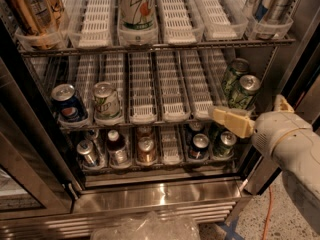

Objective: Pick green can from middle shelf of fridge

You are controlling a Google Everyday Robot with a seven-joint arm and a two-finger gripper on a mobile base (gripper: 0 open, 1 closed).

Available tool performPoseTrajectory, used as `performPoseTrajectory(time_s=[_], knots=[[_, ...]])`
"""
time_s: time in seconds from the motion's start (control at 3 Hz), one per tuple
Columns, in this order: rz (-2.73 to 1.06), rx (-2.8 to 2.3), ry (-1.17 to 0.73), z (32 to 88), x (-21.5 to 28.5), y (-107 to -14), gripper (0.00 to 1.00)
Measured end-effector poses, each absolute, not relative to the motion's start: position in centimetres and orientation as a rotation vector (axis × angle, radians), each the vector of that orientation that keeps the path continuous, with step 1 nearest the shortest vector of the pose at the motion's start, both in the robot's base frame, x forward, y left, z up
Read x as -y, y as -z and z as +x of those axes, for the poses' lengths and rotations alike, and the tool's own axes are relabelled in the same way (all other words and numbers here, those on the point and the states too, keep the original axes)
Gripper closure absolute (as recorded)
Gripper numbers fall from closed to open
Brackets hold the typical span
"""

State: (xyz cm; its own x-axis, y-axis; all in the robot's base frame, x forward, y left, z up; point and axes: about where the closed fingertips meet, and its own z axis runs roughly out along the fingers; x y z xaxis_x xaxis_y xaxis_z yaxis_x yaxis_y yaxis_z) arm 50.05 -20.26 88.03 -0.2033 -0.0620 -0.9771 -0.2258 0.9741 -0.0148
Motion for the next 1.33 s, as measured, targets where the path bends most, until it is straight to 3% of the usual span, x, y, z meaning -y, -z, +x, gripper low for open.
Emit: performPoseTrajectory(time_s=[1.33], knots=[[-0.215, -1.826, -0.115, 49.97, 21.84, -85.32, 0.0]])
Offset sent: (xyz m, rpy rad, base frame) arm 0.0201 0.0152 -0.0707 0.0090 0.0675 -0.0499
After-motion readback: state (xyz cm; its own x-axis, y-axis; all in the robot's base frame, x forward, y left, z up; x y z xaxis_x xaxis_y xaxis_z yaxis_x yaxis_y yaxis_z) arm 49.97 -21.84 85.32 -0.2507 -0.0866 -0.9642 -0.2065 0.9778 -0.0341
